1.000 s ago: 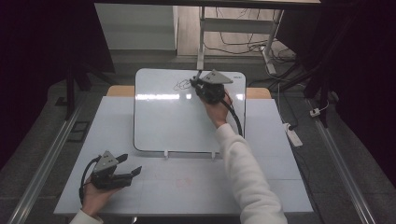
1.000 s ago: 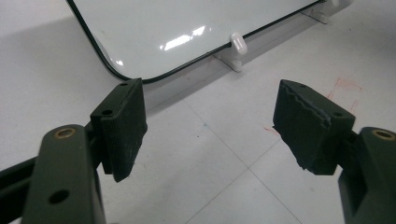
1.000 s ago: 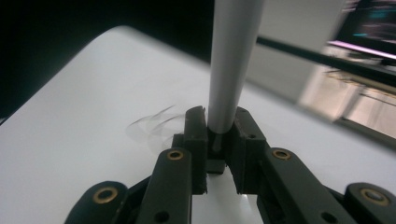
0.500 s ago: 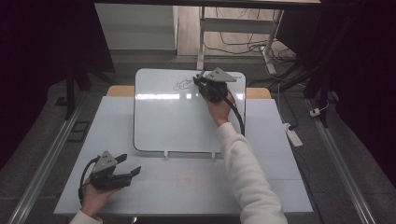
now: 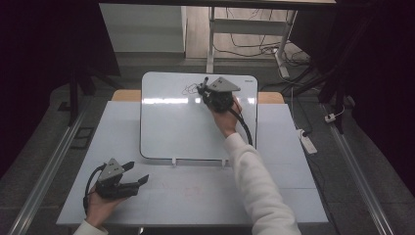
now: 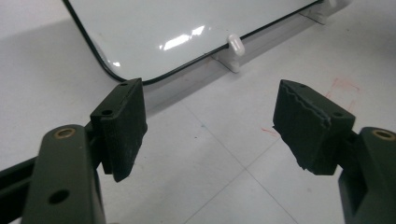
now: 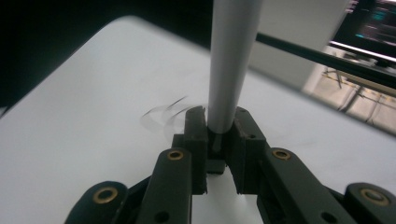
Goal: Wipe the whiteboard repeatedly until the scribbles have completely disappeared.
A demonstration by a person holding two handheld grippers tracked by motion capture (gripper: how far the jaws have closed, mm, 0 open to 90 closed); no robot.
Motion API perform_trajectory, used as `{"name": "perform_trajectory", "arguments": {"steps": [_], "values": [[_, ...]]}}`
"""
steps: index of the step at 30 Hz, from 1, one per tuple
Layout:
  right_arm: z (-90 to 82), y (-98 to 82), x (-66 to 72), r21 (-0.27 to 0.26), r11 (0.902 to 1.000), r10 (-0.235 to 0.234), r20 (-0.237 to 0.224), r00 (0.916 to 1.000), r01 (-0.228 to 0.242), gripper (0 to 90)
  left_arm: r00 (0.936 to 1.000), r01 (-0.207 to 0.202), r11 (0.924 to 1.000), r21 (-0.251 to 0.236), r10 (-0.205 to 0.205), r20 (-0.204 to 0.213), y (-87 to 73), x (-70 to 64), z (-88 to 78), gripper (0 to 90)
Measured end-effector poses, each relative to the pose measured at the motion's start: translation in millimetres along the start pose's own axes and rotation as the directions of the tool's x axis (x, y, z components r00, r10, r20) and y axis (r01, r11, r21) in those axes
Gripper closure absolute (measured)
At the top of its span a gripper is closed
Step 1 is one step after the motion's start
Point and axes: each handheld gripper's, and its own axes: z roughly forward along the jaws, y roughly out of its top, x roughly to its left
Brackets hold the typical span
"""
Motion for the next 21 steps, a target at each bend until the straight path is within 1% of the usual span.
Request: {"name": "perform_trajectory", "arguments": {"steps": [1, 2, 3, 4, 6, 8, 9, 10, 11, 12, 13, 14, 15, 16, 18, 19, 20, 21], "values": [[0.4, 3.1, -7.7, -0.017, 0.9993, 0.035, 0.026, 0.9990, -0.035, 78.2, 1.0000, 0.001, 1.0000, -0.003, -0.001, 0.000, 0.1, -0.6, -0.7, 26.3], [1.3, 5.4, -14.3, -0.034, 0.9963, 0.080, 0.036, 0.9962, -0.078, 78.3, 1.0000, 0.002, 1.0000, -0.006, -0.002, -0.001, 0.3, -0.4, -1.3, 26.4], [3.2, 6.7, -17.2, -0.043, 0.9929, 0.112, 0.031, 0.9932, -0.111, 78.3, 1.0000, 0.005, 1.0000, -0.009, -0.005, -0.002, 0.3, 0.1, -1.8, 26.4], [5.2, 6.8, -15.4, -0.043, 0.9936, 0.106, 0.033, 0.9939, -0.104, 78.2, 1.0000, 0.007, 0.9999, -0.009, -0.007, -0.003, 0.1, 1.0, -2.0, 26.3], [10.0, 5.5, -3.4, -0.021, 0.9978, 0.062, -0.023, 0.9978, -0.062, 78.3, 0.9999, 0.013, 0.9999, -0.006, -0.013, -0.005, -0.5, 3.0, -1.2, 26.4], [13.9, 4.8, 8.2, 0.002, 0.9998, 0.019, -0.079, 0.9967, -0.019, 78.3, 0.9999, 0.014, 0.9999, -0.002, -0.014, -0.003, -0.8, 3.8, 0.1, 26.4], [14.7, 5.5, 9.4, 0.008, 1.0000, 0.001, -0.074, 0.9972, 0.000, 78.3, 0.9999, 0.013, 0.9999, -0.001, -0.013, -0.003, -0.8, 3.4, 0.2, 26.4], [15.0, 6.4, 7.4, 0.008, 0.9999, -0.005, -0.069, 0.9976, 0.006, 78.3, 0.9999, 0.012, 0.9999, -0.001, -0.012, -0.002, -0.8, 2.4, -0.3, 26.4], [14.1, 8.0, 0.9, -0.009, 0.9998, 0.015, -0.032, 0.9994, -0.015, 78.4, 0.9999, 0.011, 0.9999, -0.004, -0.011, -0.003, -0.7, 1.8, -1.0, 26.4], [12.9, 9.1, -6.3, -0.027, 0.9983, 0.052, -0.004, 0.9987, -0.052, 78.3, 0.9999, 0.012, 0.9999, -0.007, -0.012, -0.004, -0.7, 1.4, -1.5, 26.4], [11.8, 10.0, -11.8, -0.042, 0.9959, 0.081, 0.016, 0.9966, -0.080, 78.3, 0.9999, 0.012, 0.9999, -0.008, -0.012, -0.003, -0.6, 1.5, -1.8, 26.4], [11.6, 10.2, -13.7, -0.045, 0.9949, 0.091, 0.017, 0.9957, -0.090, 78.3, 0.9999, 0.012, 0.9999, -0.009, -0.012, -0.005, -0.6, 1.9, -1.9, 26.3], [12.0, 9.8, -10.7, -0.040, 0.9962, 0.078, 0.019, 0.9967, -0.078, 78.3, 0.9999, 0.013, 0.9999, -0.008, -0.013, -0.006, -0.6, 2.4, -1.7, 26.4], [12.9, 9.4, -5.2, -0.024, 0.9982, 0.054, -0.002, 0.9985, -0.054, 78.3, 0.9999, 0.015, 0.9999, -0.006, -0.015, -0.006, -0.7, 2.9, -1.2, 26.4], [15.8, 7.8, 8.7, 0.006, 0.9999, 0.009, -0.063, 0.9980, -0.008, 78.3, 0.9999, 0.015, 0.9999, -0.003, -0.015, -0.005, -0.6, 3.5, 0.2, 26.4], [17.0, 7.8, 14.0, 0.017, 0.9996, -0.022, -0.074, 0.9970, 0.023, 78.3, 0.9999, 0.014, 0.9999, -0.001, -0.014, -0.005, -0.5, 3.0, 0.5, 26.4], [17.7, 8.6, 15.4, 0.020, 0.9990, -0.038, -0.069, 0.9969, 0.040, 78.3, 0.9999, 0.013, 0.9999, -0.001, -0.013, -0.005, -0.6, 2.2, 0.3, 26.3], [18.1, 9.2, 12.8, 0.009, 0.9997, -0.024, -0.059, 0.9980, 0.024, 78.3, 0.9999, 0.011, 0.9999, -0.002, -0.011, -0.005, -0.6, 1.7, -0.3, 26.4]]}}
